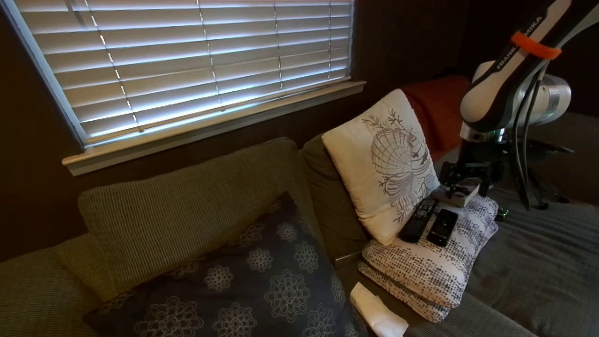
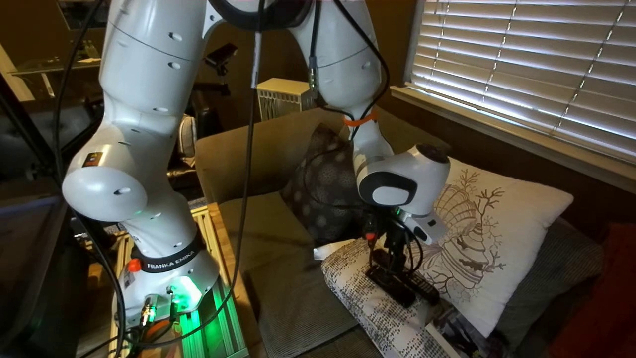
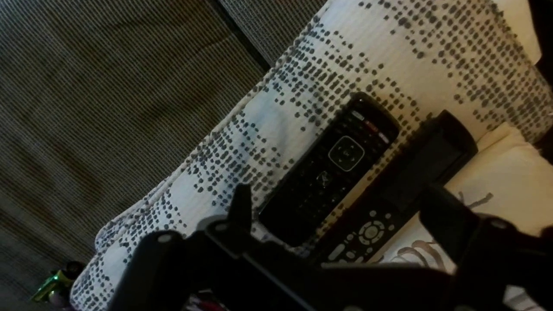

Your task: Put one remote on top of the white pillow

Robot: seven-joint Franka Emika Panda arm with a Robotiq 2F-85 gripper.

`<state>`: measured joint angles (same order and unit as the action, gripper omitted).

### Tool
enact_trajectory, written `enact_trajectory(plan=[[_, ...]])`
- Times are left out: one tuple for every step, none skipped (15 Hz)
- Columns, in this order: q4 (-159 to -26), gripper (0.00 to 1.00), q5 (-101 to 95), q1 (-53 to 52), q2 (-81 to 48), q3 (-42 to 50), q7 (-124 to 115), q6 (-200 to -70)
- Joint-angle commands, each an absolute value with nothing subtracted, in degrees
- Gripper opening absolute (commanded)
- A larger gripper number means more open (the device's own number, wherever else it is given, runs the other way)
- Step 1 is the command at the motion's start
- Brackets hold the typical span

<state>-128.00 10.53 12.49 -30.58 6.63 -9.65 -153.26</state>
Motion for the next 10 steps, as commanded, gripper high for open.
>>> enact_trajectory(plan=[[-124.69,1.0,14.71,14.2,-34.49,5.86,-10.02,-153.8],[-124.37,1.0,15.78,14.67,-35.16,5.66,-10.16,-154.05],[-123.79,1.0,16.68,15.08,-35.94,5.5,-10.1,-154.12],[-123.4,1.0,17.71,15.59,-36.58,5.19,-9.93,-154.31],[-123.21,1.0,18.74,16.04,-37.15,4.86,-9.92,-154.68],[-122.74,1.0,19.79,16.62,-37.86,4.44,-9.69,-154.97],[-122.28,1.0,20.69,17.13,-38.64,4.0,-9.43,-155.28],[-122.23,1.0,21.57,17.43,-39.1,3.71,-9.52,-155.79],[-123.76,1.0,19.1,15.76,-37.01,5.5,-9.66,-154.16],[-123.67,1.0,19.23,15.89,-37.42,5.45,-9.62,-154.29]])
